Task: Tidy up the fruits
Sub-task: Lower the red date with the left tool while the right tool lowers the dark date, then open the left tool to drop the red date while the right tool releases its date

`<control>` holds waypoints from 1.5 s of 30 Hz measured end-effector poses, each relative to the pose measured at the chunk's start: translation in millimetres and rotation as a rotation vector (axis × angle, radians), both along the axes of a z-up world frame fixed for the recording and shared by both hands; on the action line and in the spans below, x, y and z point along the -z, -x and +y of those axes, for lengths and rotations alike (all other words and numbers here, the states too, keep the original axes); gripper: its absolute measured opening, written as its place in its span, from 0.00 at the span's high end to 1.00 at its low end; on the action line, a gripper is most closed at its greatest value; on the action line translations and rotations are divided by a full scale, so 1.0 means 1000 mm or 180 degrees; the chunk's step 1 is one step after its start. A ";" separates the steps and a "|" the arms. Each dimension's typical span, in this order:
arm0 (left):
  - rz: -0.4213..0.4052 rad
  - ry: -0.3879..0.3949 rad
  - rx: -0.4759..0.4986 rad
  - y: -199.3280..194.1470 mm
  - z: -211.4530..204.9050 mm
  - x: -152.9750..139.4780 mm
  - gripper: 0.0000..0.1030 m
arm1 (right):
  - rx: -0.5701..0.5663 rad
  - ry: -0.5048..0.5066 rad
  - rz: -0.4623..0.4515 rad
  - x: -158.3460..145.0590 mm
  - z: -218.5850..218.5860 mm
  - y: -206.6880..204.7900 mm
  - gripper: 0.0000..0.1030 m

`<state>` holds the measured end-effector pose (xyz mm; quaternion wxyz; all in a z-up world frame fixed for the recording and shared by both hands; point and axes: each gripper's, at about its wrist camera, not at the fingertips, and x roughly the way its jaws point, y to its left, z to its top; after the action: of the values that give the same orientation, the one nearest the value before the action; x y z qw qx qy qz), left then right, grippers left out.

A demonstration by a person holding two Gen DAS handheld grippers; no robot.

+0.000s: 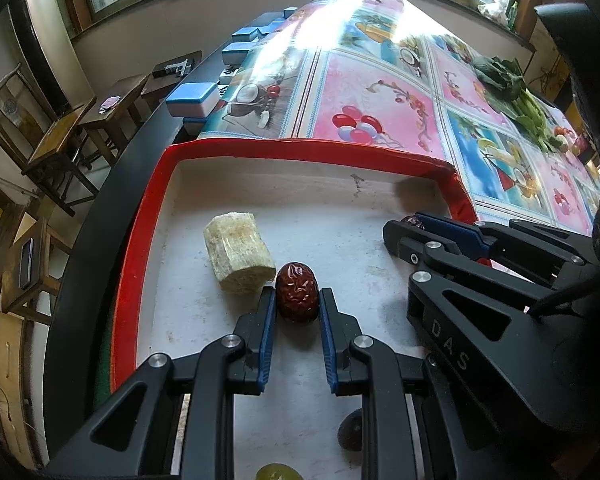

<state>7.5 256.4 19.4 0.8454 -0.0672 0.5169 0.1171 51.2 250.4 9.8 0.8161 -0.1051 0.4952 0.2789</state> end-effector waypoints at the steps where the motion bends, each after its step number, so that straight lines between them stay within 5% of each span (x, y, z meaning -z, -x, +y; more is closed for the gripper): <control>1: -0.0001 -0.0006 -0.0003 0.000 -0.001 0.000 0.81 | 0.0000 0.0001 -0.0003 0.000 0.000 0.000 0.81; 16: -0.0026 -0.0093 -0.0013 0.002 -0.002 0.000 0.79 | 0.0012 -0.0005 -0.0002 -0.001 -0.002 -0.001 0.76; 18: -0.0023 -0.0102 -0.0042 0.002 -0.002 0.000 0.73 | 0.0007 -0.0001 -0.0017 -0.001 -0.002 0.000 0.58; 23: -0.0062 -0.0099 -0.0077 0.004 0.000 -0.001 0.66 | 0.0006 -0.0006 -0.0051 -0.004 -0.002 0.003 0.53; 25: -0.0079 -0.0106 -0.0100 0.005 0.000 -0.003 0.51 | 0.0022 -0.0019 -0.0061 -0.006 -0.003 0.004 0.52; 28: -0.0137 -0.0158 -0.0111 0.007 -0.002 -0.006 0.42 | 0.0039 -0.0032 -0.0078 -0.010 -0.006 0.006 0.51; 45: -0.0473 -0.0253 0.0159 0.063 -0.030 -0.051 0.26 | 0.0514 -0.0582 -0.0284 -0.062 -0.091 0.068 0.45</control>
<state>-55.9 226.4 70.4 0.8860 -0.0291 0.4492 0.1110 -17.1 159.1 72.0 0.8633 -0.0024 0.4377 0.2513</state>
